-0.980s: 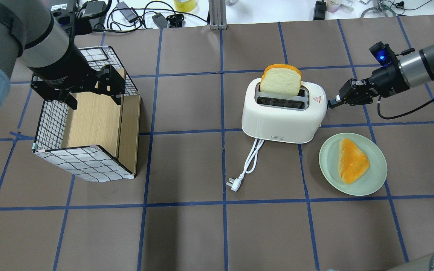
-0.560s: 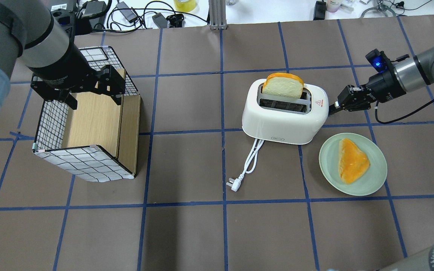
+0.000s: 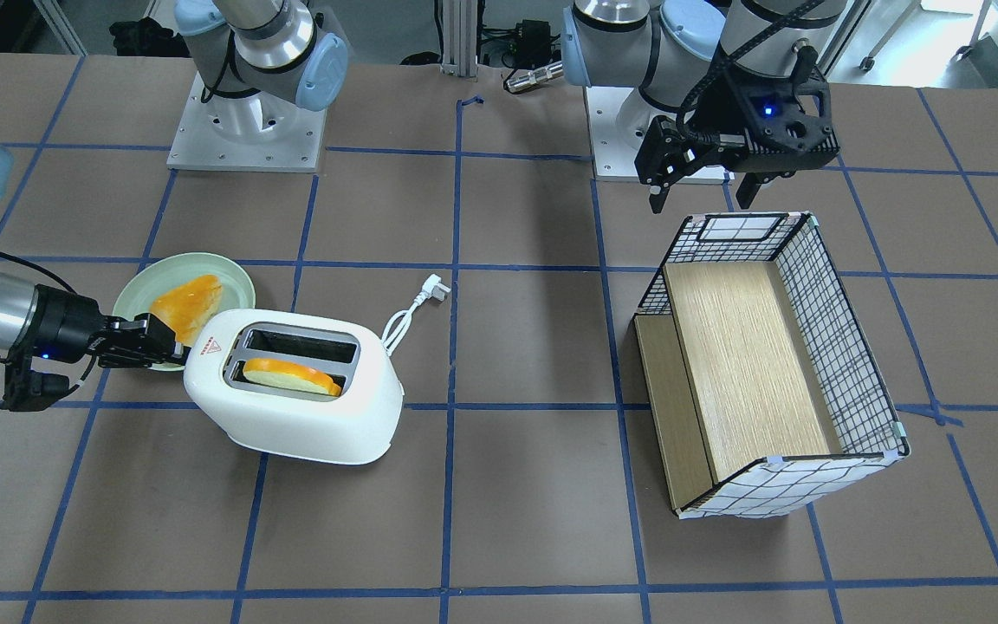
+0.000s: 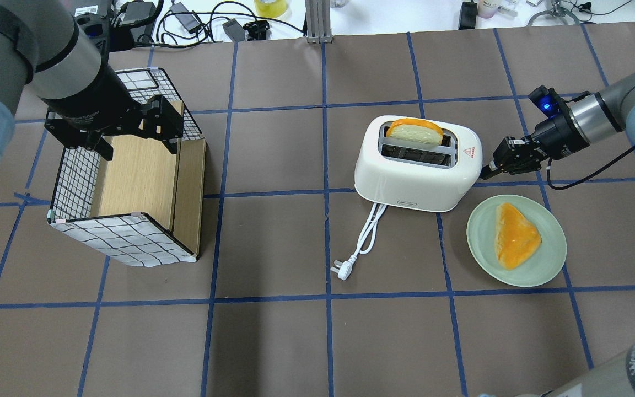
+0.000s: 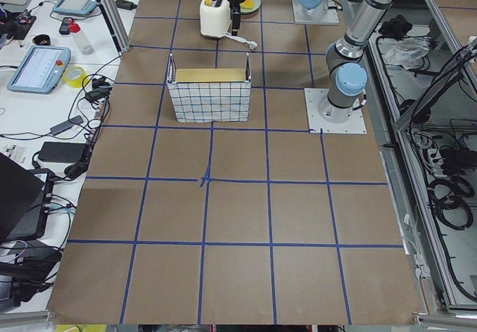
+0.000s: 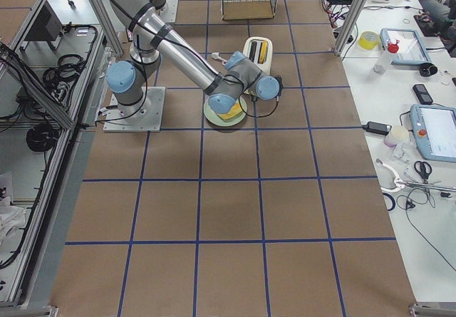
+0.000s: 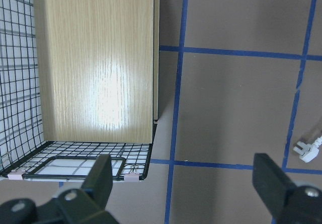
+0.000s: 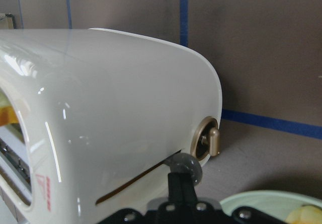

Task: Press toaster with right arm
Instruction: 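Press the toaster lever down with the right gripper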

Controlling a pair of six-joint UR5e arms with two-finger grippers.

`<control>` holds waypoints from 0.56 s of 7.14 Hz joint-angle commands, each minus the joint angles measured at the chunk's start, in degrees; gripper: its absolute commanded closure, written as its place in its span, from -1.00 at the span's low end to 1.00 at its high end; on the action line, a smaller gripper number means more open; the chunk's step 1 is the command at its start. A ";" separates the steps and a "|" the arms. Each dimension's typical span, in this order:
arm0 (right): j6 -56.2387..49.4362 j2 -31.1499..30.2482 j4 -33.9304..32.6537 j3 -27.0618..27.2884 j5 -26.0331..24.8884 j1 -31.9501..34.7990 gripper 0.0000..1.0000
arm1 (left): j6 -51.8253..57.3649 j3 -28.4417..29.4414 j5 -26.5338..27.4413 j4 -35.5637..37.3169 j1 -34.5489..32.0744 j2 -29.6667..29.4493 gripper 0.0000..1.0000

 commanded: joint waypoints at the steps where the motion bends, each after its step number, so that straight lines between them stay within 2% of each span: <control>1: 0.35 0.23 -0.40 0.23 -1.00 0.00 1.00 | 0.00 0.00 0.00 0.00 0.00 0.02 -1.00; 3: 1.05 -0.30 -0.32 -0.12 -1.35 0.00 1.00 | 0.00 0.00 0.00 0.00 0.00 0.02 -1.00; 4: 4.71 -1.43 -0.49 -0.82 -2.83 0.00 1.00 | 0.00 0.00 0.00 0.00 0.00 0.02 -1.00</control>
